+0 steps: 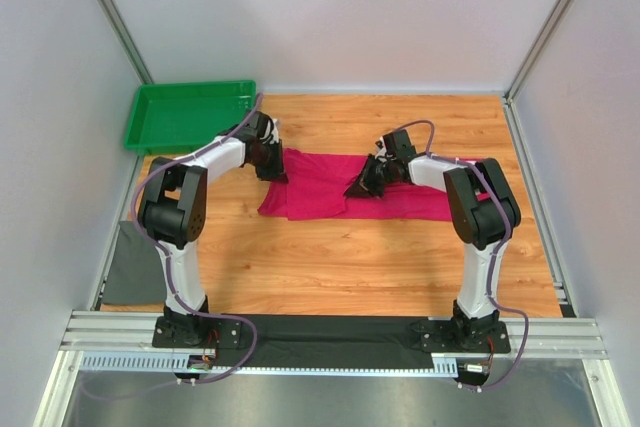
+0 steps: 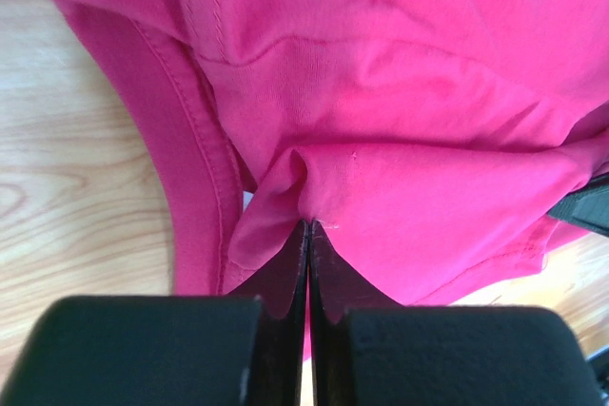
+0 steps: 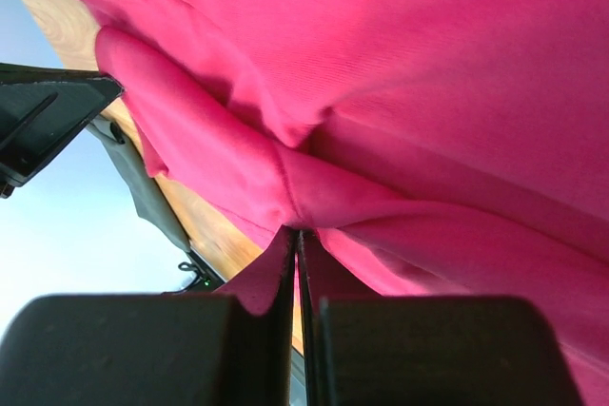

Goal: Fold and stack the t-shirts
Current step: Fold the tshirt

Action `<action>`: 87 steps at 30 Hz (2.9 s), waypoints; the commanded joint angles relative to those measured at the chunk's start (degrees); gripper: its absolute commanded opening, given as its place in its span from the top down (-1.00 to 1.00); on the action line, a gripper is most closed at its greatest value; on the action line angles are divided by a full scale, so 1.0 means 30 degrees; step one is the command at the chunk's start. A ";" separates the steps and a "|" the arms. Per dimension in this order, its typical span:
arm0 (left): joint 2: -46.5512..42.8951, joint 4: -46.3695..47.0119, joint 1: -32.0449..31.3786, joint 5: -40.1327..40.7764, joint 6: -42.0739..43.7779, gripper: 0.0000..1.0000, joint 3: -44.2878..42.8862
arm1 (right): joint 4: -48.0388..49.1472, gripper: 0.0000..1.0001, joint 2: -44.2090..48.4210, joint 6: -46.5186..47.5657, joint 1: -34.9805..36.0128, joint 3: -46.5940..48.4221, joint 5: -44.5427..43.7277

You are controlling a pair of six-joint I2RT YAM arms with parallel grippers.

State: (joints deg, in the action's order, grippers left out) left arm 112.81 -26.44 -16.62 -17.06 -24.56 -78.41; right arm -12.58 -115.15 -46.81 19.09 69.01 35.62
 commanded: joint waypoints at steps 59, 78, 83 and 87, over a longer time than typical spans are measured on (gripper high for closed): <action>-0.1427 -0.1260 -0.4830 0.5655 -0.7866 0.01 -0.1106 | -1.5407 -0.30 -0.0316 1.5393 -0.5280 1.0833 -1.0258; -0.0662 -0.2964 -0.6117 0.8996 -0.9159 -1.00 -0.3101 | -0.9637 -1.00 0.0915 2.1518 -0.2267 0.6352 -0.7211; 0.0040 -0.3639 -0.6441 1.0079 -0.9508 -0.99 -0.3687 | -0.9227 -1.00 0.0416 2.2221 -0.1385 0.6060 -0.8882; 0.1035 -0.4310 -0.6412 1.0842 -1.0095 -0.99 -0.5056 | -0.8669 -1.00 0.0182 2.2223 -0.1237 0.5794 -0.9147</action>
State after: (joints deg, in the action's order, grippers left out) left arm 113.45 -36.95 -36.12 12.03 -52.86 -88.97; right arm -42.19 -114.19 17.41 15.77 86.87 10.70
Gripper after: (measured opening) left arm 0.993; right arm 0.998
